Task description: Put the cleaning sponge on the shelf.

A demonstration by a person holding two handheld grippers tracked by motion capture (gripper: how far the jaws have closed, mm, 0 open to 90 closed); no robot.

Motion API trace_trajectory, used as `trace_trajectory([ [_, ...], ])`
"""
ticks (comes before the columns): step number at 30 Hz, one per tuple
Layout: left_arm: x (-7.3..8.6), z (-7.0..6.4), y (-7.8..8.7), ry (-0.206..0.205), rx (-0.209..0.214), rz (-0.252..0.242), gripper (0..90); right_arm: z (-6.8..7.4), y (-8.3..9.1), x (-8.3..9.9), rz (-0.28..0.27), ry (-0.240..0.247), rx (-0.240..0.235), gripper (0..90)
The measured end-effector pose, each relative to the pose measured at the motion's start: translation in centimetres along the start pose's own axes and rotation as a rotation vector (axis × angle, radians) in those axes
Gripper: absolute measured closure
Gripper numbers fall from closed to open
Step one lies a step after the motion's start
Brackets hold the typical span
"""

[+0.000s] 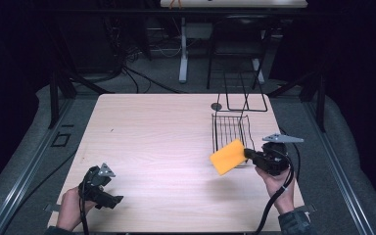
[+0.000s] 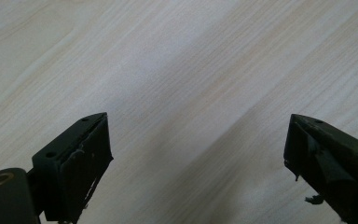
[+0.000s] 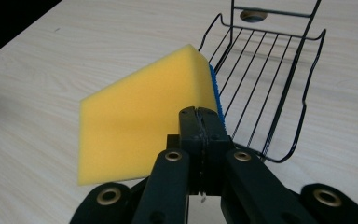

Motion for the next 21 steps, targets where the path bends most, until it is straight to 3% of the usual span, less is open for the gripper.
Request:
trace_trajectory([
  [8, 0.0, -0.1, 0.0, 0.001, 0.005, 0.004, 7.2, -0.7, -0.2, -1.1, -0.042, -0.034, 0.02, 90.0],
  [21, 0.0, -0.1, -0.1, -0.008, 0.006, 0.01, 7.2, -1.9, -1.0, -2.0, -0.123, -0.083, 0.091, 90.0],
])
Point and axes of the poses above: each handheld gripper's, and its own axes: y roughly backward along the jaws, x roughly out of its underside, z roughly to its left, the point moved 3 cm from there along -y, roughly forward along the jaws, and after that the axes turned 8 degrees about z, right-handed, at the moved point
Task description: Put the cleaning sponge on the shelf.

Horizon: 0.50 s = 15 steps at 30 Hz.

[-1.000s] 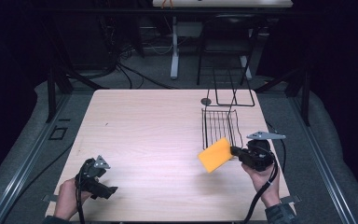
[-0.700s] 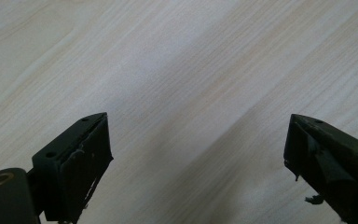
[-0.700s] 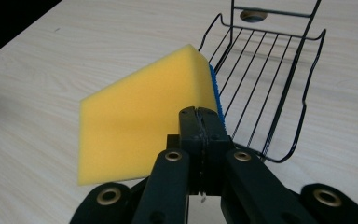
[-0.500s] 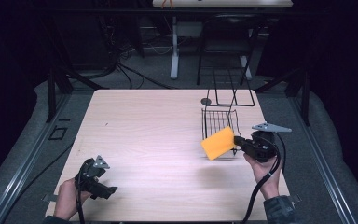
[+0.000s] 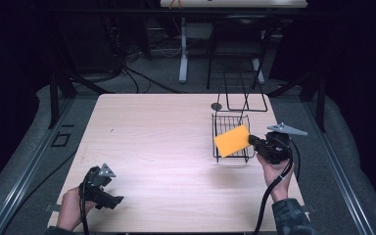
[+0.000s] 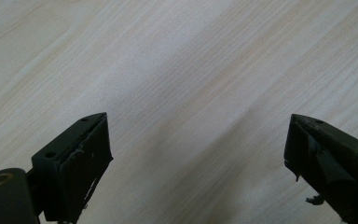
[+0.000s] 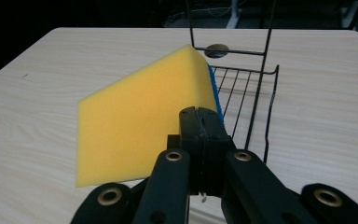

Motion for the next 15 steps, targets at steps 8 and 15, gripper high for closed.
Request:
trace_trajectory([
  [8, 0.0, -0.1, -0.1, -0.004, 0.002, 0.002, 7.2, -1.1, -1.4, 0.3, 0.001, -0.065, 0.024, 90.0],
  [15, -0.1, -0.1, -0.1, -0.01, 0.001, 0.007, 7.1, -1.5, -2.4, 0.4, -0.019, -0.128, 0.043, 90.0],
])
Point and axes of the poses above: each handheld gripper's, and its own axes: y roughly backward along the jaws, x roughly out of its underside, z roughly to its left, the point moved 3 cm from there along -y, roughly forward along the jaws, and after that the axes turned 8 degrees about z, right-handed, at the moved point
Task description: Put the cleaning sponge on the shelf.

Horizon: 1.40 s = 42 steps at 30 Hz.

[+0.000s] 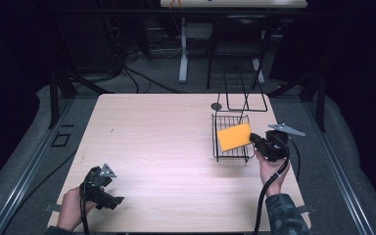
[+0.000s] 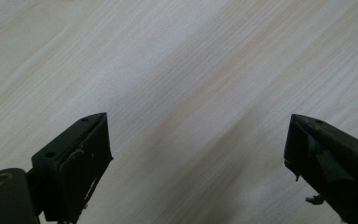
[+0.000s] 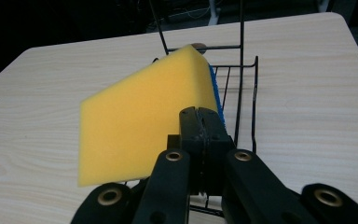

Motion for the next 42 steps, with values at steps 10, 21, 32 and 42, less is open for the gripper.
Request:
trace_trajectory([
  [10, 0.0, -0.1, 0.0, -0.003, 0.003, 0.0, 7.2, -0.4, -1.6, 0.4, 0.006, -0.073, 0.02, 90.0],
  [21, 0.0, -0.2, 0.0, -0.007, 0.004, -0.001, 7.1, -0.9, -3.0, 1.2, 0.042, -0.091, 0.056, 89.7],
  [32, 0.0, -0.2, -0.1, -0.01, 0.009, 0.001, 7.1, -1.4, -4.1, 2.0, 0.126, -0.073, 0.109, 85.6],
  [42, 0.0, -0.3, -0.1, -0.024, 0.01, 0.016, 7.1, -1.7, -4.3, 2.4, 0.185, -0.09, 0.12, 80.2],
])
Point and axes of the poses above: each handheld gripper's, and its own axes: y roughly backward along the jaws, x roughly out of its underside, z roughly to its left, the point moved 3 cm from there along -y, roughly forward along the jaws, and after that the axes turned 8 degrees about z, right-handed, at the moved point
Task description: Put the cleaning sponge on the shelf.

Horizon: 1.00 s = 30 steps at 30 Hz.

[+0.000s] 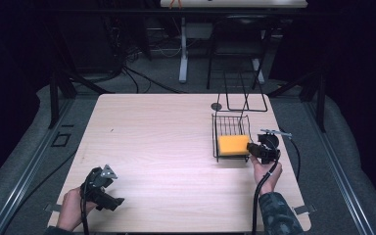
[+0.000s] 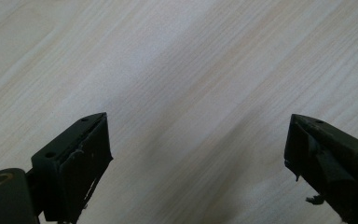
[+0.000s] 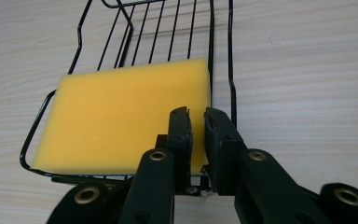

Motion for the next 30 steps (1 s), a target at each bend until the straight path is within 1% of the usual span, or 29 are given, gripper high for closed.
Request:
trace_trajectory([
  [2, 0.0, 0.0, 0.0, -0.002, -0.002, 0.003, 7.1, 0.0, 0.0, 0.0, 0.005, 0.0, 0.005, 78.8],
  [3, 0.0, 0.0, 0.0, -0.001, -0.001, 0.001, 7.1, -0.1, 0.2, 0.1, 0.019, 0.004, 0.006, 78.0],
  [7, 0.0, 0.0, 0.0, 0.004, 0.002, -0.003, 7.1, -0.1, 0.3, 0.1, 0.022, 0.0, 0.005, 75.8],
  [12, -0.1, 0.0, 0.0, 0.001, 0.001, -0.003, 7.0, -0.2, 0.4, 0.0, 0.013, 0.012, 0.004, 64.8],
  [13, -0.1, 0.0, 0.0, 0.001, 0.002, -0.004, 7.0, -0.3, 0.6, -0.1, 0.007, 0.04, 0.006, 58.4],
  [14, -0.1, 0.0, 0.0, 0.002, 0.001, -0.004, 7.0, -0.3, 0.6, -0.1, 0.007, 0.04, 0.006, 58.4],
  [18, -0.1, 0.0, 0.0, 0.0, -0.001, -0.005, 7.0, -0.1, 1.2, -0.3, -0.001, 0.063, 0.013, 46.4],
  [19, -0.1, 0.0, 0.1, -0.001, -0.002, -0.005, 7.0, 0.0, 1.6, -0.3, -0.006, 0.087, 0.016, 40.4],
  [20, -0.1, 0.0, 0.1, -0.001, -0.002, -0.005, 7.0, 0.0, 1.6, -0.3, -0.006, 0.087, 0.016, 40.4],
  [22, -0.1, 0.0, 0.1, -0.001, 0.0, -0.006, 6.9, 0.2, 1.9, -0.3, -0.002, 0.104, 0.015, 34.5],
  [23, -0.1, 0.0, 0.1, 0.0, -0.002, -0.008, 6.9, 0.3, 2.2, -0.2, 0.003, 0.12, 0.015, 30.5],
  [24, -0.1, 0.0, 0.1, 0.0, -0.002, -0.008, 7.0, 0.3, 2.2, -0.2, 0.003, 0.12, 0.015, 30.5],
  [26, -0.1, 0.0, 0.1, 0.0, -0.002, -0.008, 6.9, 0.6, 2.8, -0.1, 0.005, 0.139, 0.012, 25.9],
  [27, -0.1, 0.0, 0.1, 0.0, -0.002, -0.008, 6.9, 0.6, 2.8, -0.1, 0.005, 0.139, 0.012, 25.9],
  [28, -0.1, 0.0, 0.1, 0.0, -0.001, -0.008, 6.9, 0.5, 3.0, -0.1, 0.003, 0.159, 0.015, 24.7],
  [30, -0.1, 0.0, 0.1, -0.001, 0.0, -0.008, 6.9, 0.6, 3.5, -0.1, -0.002, 0.179, 0.022, 22.9],
])
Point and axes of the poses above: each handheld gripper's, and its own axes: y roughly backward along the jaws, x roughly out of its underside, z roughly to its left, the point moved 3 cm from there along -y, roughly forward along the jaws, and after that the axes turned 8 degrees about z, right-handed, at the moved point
